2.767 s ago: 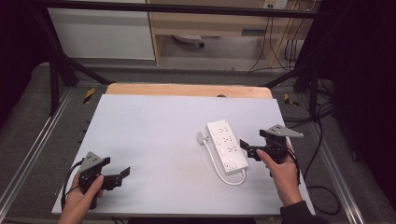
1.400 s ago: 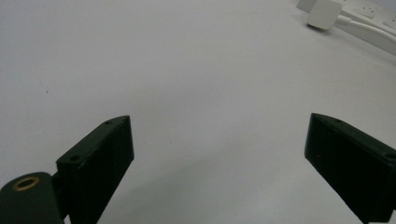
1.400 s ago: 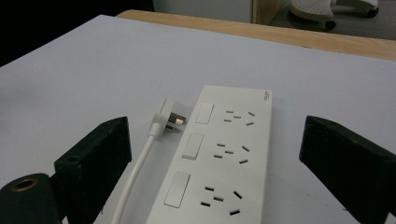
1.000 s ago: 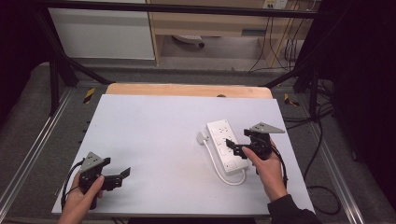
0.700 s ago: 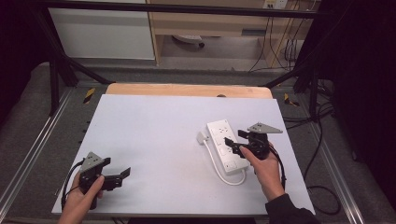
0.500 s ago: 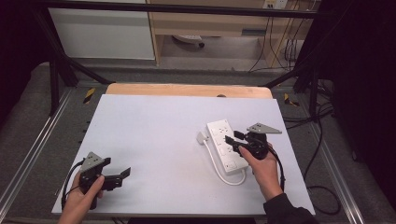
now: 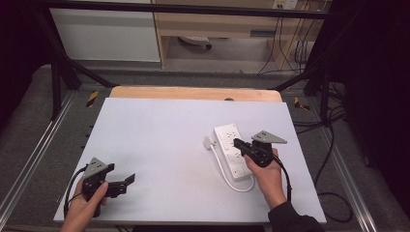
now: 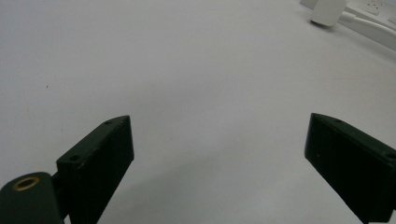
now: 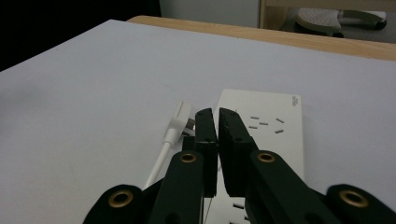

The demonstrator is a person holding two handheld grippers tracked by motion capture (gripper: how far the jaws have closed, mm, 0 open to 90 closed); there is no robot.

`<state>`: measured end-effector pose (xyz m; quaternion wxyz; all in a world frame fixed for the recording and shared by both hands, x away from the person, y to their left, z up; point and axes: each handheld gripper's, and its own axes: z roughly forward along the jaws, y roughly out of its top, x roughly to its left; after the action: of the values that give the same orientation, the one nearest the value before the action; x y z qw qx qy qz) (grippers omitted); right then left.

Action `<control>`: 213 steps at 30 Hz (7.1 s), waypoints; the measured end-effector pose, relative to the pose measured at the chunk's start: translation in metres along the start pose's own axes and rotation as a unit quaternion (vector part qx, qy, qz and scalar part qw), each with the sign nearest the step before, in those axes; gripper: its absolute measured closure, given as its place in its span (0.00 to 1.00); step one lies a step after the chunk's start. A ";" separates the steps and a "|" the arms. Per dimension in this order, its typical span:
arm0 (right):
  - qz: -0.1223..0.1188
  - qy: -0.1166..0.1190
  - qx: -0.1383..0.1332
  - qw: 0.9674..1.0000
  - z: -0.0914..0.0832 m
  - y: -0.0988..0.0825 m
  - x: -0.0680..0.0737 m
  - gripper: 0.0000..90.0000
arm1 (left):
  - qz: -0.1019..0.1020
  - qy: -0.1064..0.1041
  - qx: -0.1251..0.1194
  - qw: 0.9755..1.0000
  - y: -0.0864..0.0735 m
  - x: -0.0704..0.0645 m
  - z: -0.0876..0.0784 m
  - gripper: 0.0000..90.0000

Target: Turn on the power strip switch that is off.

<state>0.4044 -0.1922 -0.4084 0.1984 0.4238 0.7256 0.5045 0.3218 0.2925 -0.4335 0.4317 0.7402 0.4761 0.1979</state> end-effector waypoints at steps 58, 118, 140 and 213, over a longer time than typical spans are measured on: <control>-0.010 -0.029 0.068 0.997 0.045 -0.014 0.008 1.00 | 0.007 -0.002 -0.002 1.000 0.001 0.000 0.000 0.09; -0.028 -0.038 0.076 0.996 0.049 -0.019 0.008 1.00 | 0.008 0.001 -0.001 1.000 0.001 -0.001 0.000 0.09; -0.016 -0.025 0.066 0.997 0.046 -0.016 0.007 1.00 | 0.009 0.001 -0.001 1.000 0.001 -0.001 0.000 0.09; 0.012 -0.034 0.029 0.999 0.014 0.010 0.004 0.53 | 0.008 0.002 0.000 1.000 0.001 -0.001 0.000 0.09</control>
<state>0.4160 -0.1793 -0.4050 0.2048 0.4546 0.7278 0.4708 0.3220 0.2912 -0.4329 0.4293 0.7438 0.4706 0.2025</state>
